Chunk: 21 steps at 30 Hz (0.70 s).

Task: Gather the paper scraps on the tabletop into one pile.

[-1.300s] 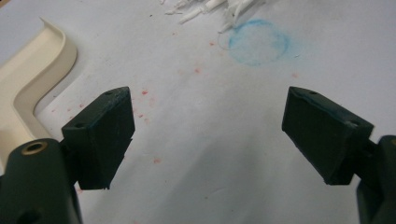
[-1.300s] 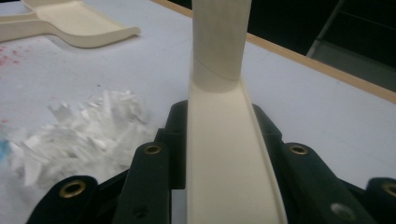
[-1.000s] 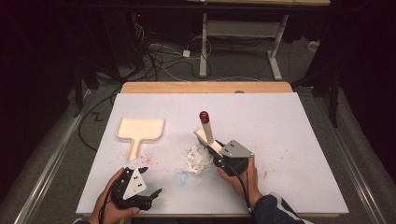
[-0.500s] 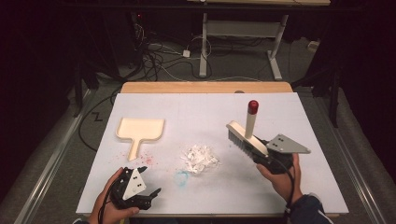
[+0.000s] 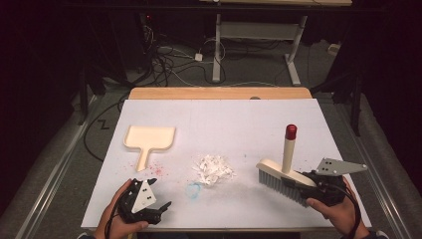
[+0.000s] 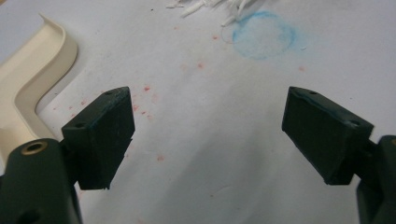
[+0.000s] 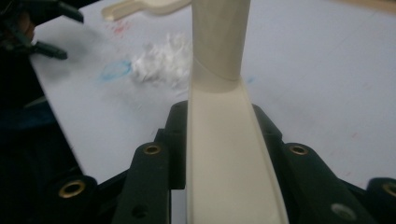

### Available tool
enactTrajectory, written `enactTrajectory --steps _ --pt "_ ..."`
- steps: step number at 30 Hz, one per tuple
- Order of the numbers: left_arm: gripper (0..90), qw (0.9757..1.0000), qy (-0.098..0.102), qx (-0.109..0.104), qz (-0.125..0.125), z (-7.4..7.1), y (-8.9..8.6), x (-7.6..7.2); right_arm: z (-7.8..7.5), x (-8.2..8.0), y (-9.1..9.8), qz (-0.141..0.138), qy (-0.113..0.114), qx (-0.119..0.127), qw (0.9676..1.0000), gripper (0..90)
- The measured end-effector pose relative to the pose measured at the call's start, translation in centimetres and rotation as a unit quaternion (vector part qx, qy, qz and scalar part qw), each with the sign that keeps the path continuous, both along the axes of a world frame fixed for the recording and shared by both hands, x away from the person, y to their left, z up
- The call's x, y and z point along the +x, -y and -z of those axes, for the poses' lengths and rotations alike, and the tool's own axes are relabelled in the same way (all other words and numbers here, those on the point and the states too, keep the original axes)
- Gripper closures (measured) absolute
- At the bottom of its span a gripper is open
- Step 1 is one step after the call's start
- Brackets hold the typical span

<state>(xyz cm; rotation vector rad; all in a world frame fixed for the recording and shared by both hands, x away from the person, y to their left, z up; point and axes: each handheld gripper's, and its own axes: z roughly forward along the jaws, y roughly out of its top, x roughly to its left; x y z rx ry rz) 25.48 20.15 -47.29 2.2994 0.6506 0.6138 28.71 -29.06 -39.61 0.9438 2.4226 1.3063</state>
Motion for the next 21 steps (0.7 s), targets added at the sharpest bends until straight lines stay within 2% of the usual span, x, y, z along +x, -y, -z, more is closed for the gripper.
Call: enactTrajectory --steps 3,5,9,13,15,17,19,21 --pt "16.4 1.0 0.002 0.001 0.002 -0.1 0.1 -0.1 0.7 0.2 0.4 -0.012 -0.047 -0.009 0.9988 67.8" --pt "16.4 1.0 0.0 0.002 0.002 0.0 0.2 -0.1 1.1 0.5 0.7 -0.014 -0.07 -0.003 0.9974 67.7" --pt "16.4 1.0 -0.002 0.002 0.003 0.0 0.2 0.0 1.7 2.3 1.5 -0.033 -0.124 0.006 0.9918 67.5" --pt "16.4 1.0 -0.005 0.004 0.007 0.1 0.3 0.1 2.1 4.9 1.8 -0.025 -0.14 -0.021 0.9896 66.1" --pt "16.4 1.0 -0.006 0.003 0.007 0.2 0.3 0.2 2.4 6.3 1.9 -0.019 -0.149 -0.029 0.9883 62.4" --pt "16.4 0.9999 -0.007 0.005 0.007 0.2 0.4 0.2 2.5 7.4 1.8 -0.012 -0.147 -0.05 0.9878 58.9" --pt "16.4 0.9999 -0.008 0.006 0.008 0.2 0.4 0.2 2.8 8.5 1.7 -0.019 -0.157 -0.065 0.9852 56.7" --pt "16.4 0.9999 -0.008 0.007 0.008 0.2 0.4 0.2 2.8 9.2 1.5 -0.023 -0.152 -0.072 0.9856 54.1"
